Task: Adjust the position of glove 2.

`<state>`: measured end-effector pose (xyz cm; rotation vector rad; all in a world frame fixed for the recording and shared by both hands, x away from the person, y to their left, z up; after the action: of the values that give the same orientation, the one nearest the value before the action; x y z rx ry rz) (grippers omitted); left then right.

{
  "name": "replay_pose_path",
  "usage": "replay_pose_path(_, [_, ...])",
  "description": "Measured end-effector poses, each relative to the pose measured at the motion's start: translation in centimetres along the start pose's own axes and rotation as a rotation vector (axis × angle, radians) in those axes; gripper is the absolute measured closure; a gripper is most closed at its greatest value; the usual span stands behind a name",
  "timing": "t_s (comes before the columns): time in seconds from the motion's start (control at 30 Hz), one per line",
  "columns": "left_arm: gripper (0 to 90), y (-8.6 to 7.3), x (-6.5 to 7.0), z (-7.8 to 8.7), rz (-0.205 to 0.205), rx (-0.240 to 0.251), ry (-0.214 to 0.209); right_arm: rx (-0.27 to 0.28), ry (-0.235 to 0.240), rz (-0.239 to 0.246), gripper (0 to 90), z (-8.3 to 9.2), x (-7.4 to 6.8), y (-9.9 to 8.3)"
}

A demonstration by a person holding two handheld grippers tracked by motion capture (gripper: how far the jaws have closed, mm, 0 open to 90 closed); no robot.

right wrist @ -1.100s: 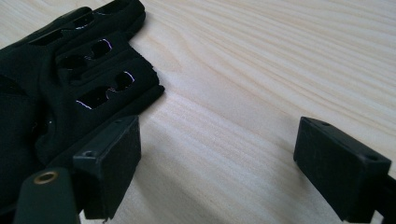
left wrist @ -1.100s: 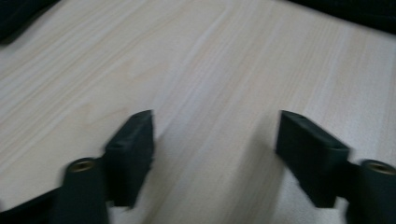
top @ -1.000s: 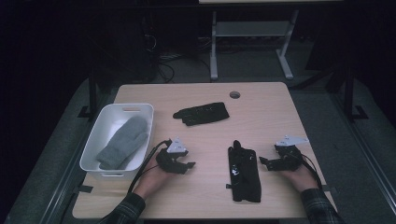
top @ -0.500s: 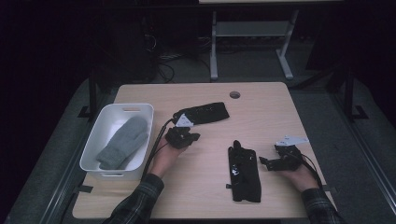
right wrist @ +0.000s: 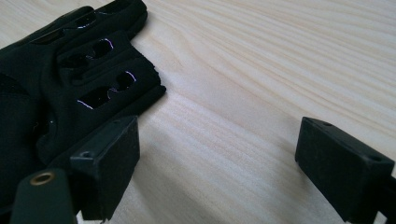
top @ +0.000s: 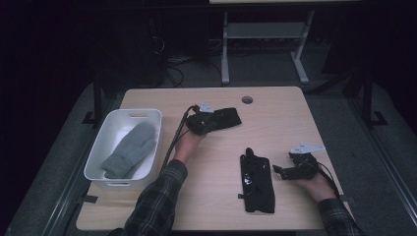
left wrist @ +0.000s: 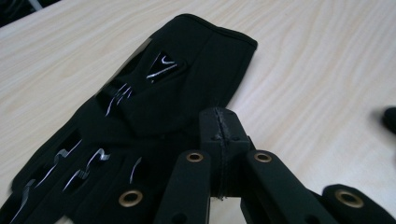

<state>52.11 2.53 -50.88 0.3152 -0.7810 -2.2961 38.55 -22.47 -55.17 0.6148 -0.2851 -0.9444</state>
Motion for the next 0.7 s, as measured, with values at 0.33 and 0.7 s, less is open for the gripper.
replay_pose_path(0.33, [89.2,1.2,0.1,-3.5,0.012,-0.01,-0.002,0.0,0.001,-0.001,13.7,0.0,0.0,0.0])
replay_pose_path(0.7, [89.4,0.0,0.0,-3.9,0.03,-0.048,-0.027,0.001,0.001,0.0,13.7,0.0,0.0,0.0])
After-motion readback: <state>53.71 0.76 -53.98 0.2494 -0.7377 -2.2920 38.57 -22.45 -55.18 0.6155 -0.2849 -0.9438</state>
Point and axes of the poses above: each handheld gripper's, and its own axes: z roughly backward along the jaws, y roughly out of its top, x roughly to its right, the point moved 10 cm from there along -z, roughly forward along the jaws, and after that the axes turned 9 degrees about -x, right-handed, at the moved point
